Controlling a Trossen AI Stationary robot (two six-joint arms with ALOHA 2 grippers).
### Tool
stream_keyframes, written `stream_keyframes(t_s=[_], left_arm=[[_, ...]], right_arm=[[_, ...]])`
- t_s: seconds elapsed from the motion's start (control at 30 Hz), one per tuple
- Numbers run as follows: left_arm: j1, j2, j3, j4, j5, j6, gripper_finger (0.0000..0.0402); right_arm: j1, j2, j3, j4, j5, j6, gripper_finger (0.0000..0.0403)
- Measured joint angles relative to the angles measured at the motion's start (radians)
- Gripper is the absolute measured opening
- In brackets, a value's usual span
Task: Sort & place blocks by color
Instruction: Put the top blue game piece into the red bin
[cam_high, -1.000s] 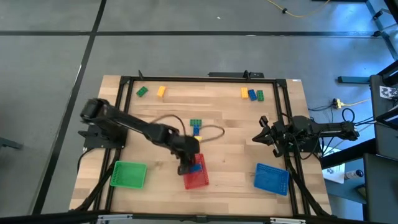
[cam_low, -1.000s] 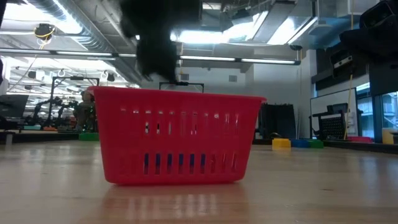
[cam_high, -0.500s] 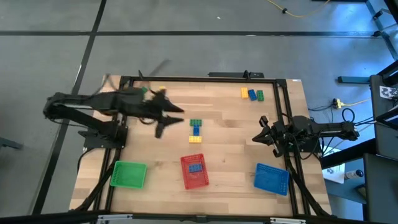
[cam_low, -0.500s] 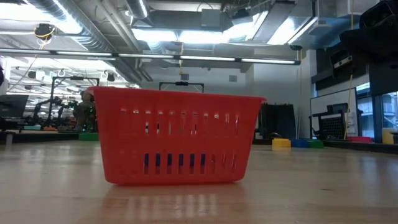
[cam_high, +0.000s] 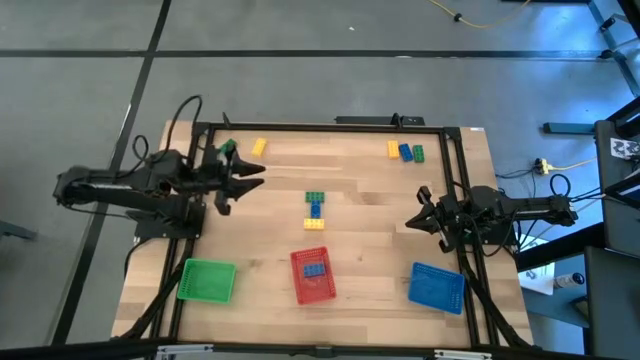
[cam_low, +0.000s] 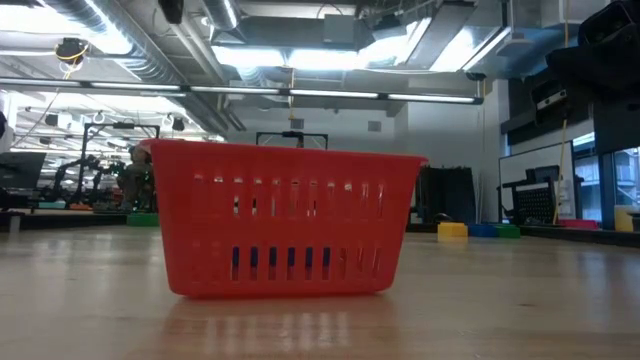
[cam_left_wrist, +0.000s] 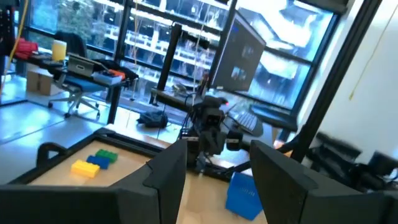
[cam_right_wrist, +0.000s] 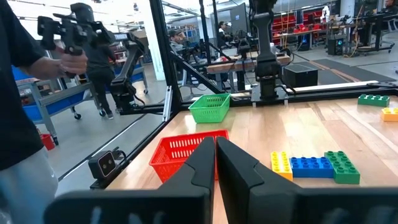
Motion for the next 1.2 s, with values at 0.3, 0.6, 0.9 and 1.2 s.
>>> stream_keyframes(t_s=[0.3, 0.6, 0.9, 1.2], left_arm=[[0.0, -0.046, -0.038, 0.001, -0.008, 0.003, 0.0167], [0.0, -0.044, -0.038, -0.017, -0.008, 0.006, 0.0167], [0.0, -0.044, -0.038, -0.017, -0.013, 0.006, 0.0167], [-0.001, -0.044, -0.038, -0.017, -0.036, 0.007, 0.0167]], right_arm=[[0.0, 0.0, 0.0, 0.0, 0.0, 0.0, 0.002], [0.0, 0.0, 0.0, 0.0, 0.0, 0.0, 0.002], [0.0, 0.0, 0.0, 0.186, 0.004, 0.214, 0.002], [0.0, 0.007, 0.0, 0.318, 0.181, 0.271, 0.002]])
